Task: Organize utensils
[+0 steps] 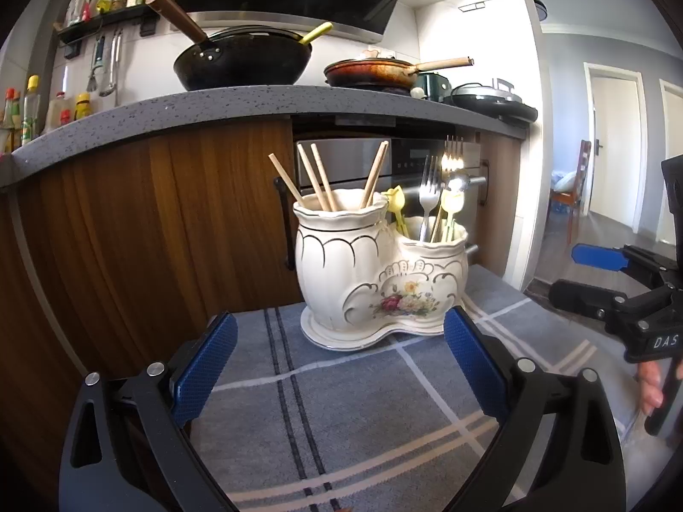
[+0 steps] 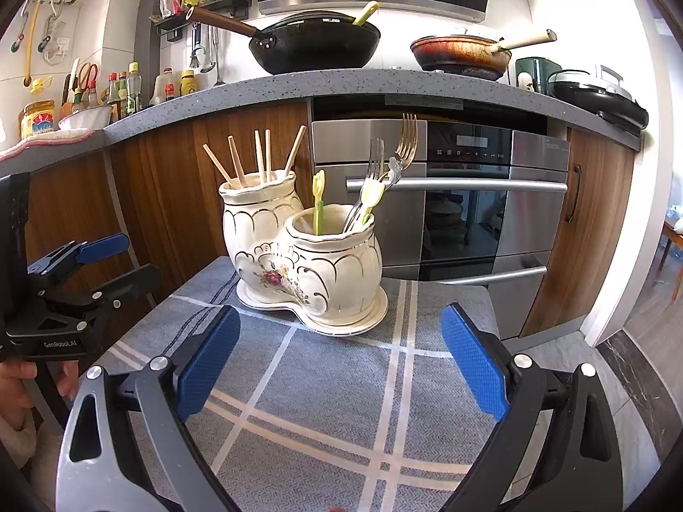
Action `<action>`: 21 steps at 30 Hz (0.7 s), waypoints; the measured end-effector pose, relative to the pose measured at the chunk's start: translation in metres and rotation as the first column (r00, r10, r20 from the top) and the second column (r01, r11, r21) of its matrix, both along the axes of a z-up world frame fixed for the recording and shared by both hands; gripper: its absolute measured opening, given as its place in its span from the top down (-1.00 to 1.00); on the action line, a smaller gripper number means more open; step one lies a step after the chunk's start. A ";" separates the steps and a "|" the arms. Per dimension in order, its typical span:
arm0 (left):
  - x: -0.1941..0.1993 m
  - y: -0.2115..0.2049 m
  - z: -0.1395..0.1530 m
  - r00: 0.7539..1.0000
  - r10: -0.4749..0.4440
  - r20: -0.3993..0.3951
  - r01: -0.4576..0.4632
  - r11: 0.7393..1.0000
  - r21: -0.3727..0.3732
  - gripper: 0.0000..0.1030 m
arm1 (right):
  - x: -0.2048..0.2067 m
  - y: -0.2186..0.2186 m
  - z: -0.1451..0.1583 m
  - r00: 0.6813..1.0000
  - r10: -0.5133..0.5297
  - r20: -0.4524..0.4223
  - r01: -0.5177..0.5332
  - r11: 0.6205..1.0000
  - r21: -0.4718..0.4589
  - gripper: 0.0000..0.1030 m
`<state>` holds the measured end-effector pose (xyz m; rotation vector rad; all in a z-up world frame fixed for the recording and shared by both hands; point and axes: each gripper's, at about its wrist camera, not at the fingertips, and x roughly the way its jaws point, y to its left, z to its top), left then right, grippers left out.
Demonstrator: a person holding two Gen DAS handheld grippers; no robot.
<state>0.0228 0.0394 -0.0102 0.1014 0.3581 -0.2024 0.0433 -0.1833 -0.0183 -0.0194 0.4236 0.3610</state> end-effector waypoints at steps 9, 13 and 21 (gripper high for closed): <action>-0.001 -0.003 -0.001 1.000 -0.004 -0.003 0.004 1.000 0.004 -0.87 | -0.001 0.000 0.000 1.000 0.002 0.001 -0.002 1.000 0.000 -0.83; -0.001 -0.003 -0.001 1.000 -0.003 -0.004 0.003 1.000 0.003 -0.88 | -0.001 0.000 0.000 1.000 0.002 0.002 -0.002 1.000 -0.001 -0.83; 0.000 0.000 -0.002 1.000 0.011 -0.004 -0.011 1.000 -0.004 -0.90 | 0.000 0.000 0.000 1.000 0.001 0.000 -0.001 1.000 0.000 -0.83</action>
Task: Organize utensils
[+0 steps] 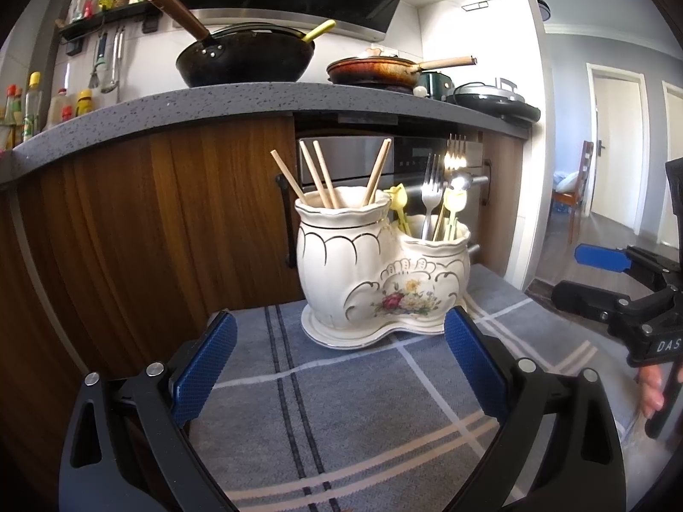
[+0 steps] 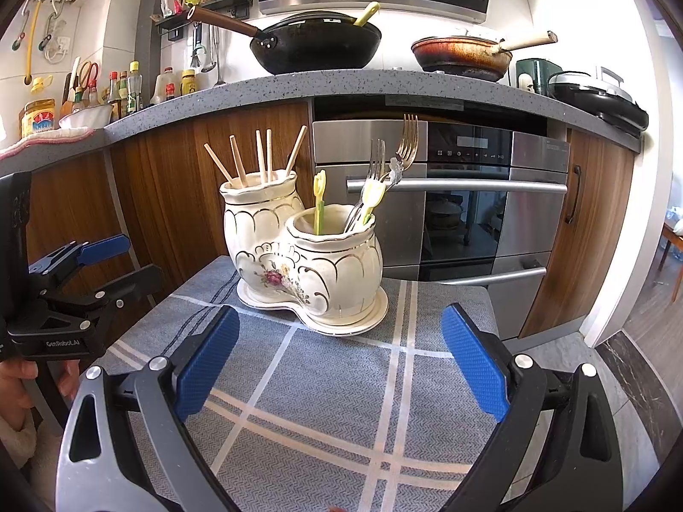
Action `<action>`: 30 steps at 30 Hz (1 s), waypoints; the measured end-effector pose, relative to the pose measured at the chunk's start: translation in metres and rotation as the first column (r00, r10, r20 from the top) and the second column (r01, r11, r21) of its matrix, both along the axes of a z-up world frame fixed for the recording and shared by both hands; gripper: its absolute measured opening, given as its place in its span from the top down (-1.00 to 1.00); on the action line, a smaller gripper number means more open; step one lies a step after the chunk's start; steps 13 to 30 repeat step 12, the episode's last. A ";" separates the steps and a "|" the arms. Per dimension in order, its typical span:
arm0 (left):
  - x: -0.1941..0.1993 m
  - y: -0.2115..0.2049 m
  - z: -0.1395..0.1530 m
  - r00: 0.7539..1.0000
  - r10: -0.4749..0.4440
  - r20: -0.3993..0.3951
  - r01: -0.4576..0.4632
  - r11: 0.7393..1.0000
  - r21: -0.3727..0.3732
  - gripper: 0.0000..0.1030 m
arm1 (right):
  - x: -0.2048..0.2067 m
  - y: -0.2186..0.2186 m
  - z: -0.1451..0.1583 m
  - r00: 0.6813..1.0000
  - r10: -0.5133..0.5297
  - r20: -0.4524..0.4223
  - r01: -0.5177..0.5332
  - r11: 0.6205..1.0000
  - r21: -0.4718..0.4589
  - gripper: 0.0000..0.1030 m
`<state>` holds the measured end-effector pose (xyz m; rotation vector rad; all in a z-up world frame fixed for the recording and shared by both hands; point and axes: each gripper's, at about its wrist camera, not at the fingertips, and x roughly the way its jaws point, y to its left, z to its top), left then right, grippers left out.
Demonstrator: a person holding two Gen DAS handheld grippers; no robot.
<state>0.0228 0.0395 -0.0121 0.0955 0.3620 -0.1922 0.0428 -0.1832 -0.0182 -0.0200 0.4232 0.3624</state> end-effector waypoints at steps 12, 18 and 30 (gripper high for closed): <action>0.003 -0.001 -0.003 0.999 0.018 -0.027 -0.018 1.000 0.016 -0.90 | 0.001 0.001 -0.002 1.000 0.000 -0.005 0.000 1.000 -0.004 -0.84; 0.003 -0.001 -0.003 0.999 0.018 -0.027 -0.018 1.000 0.016 -0.90 | 0.001 0.001 -0.002 1.000 0.000 -0.005 0.000 1.000 -0.004 -0.84; 0.003 -0.001 -0.003 0.999 0.018 -0.027 -0.018 1.000 0.016 -0.90 | 0.001 0.001 -0.002 1.000 0.000 -0.005 0.000 1.000 -0.004 -0.84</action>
